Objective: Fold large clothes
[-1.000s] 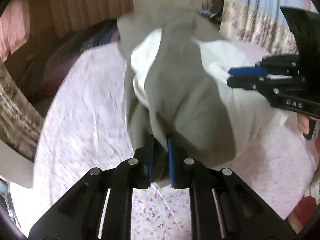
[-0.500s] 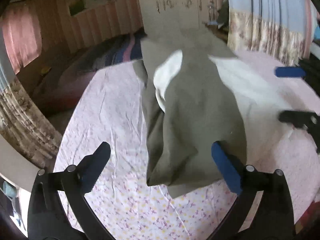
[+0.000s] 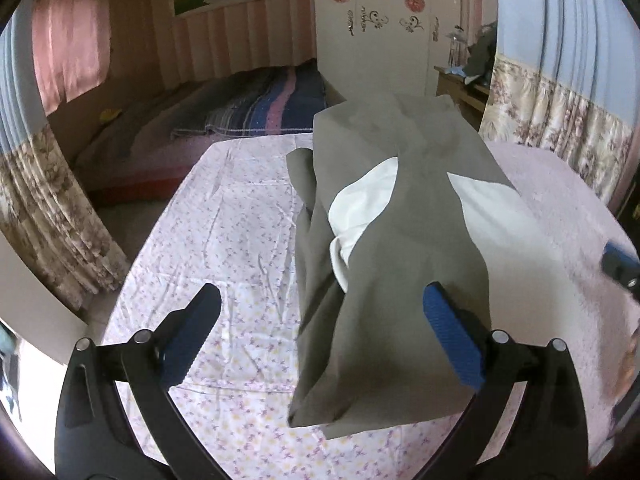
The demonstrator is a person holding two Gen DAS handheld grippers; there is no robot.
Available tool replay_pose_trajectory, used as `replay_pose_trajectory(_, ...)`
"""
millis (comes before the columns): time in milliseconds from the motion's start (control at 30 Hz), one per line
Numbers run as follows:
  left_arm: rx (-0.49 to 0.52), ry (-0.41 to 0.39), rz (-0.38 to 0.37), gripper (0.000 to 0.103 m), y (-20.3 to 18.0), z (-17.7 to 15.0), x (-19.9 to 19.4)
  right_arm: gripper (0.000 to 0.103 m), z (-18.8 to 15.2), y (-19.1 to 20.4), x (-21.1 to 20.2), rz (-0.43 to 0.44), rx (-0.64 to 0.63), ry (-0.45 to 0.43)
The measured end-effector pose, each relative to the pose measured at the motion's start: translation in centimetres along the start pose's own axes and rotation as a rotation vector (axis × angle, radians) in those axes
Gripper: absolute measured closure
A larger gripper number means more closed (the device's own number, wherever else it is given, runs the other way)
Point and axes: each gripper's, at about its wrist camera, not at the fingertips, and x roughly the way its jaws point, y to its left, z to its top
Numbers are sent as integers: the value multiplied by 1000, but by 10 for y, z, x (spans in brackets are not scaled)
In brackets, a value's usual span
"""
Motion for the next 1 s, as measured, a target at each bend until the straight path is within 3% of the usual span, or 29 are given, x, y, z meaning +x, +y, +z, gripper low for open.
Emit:
replay_pose_trajectory(67,-20,8,-17,3,0,-3,3,2,-6,-5,13,19,62,29)
replay_pose_trajectory(200,-46,67,-54,3,-2,-14,21,2,-14,-2,19,33,67,39)
replay_pose_trajectory(333,-62,104,-66,3,-2,-26,40,2,-19,11,29,54,37,49)
replay_pose_trajectory(533,-148,175,-195,3,12,-54,71,2,-26,25,61,156,-36,134)
replay_pose_trajectory(600,-174,180,-218,3,15,-59,76,3,-26,31,67,148,-86,151)
replay_pose_trajectory(667,-156,163,-197,3,10,-61,75,10,-23,41,71,139,-175,157)
replay_pose_trajectory(733,-128,132,-152,3,2,-62,73,30,-21,48,73,150,-235,170)
replay_pose_trajectory(800,-128,126,-132,3,-2,-60,73,39,-21,55,70,143,-297,155)
replay_pose_trajectory(933,-86,97,-60,3,-19,-53,65,51,-18,60,60,130,-371,105)
replay_pose_trajectory(1000,-44,81,-31,9,-34,-48,61,53,-16,57,53,121,-394,74)
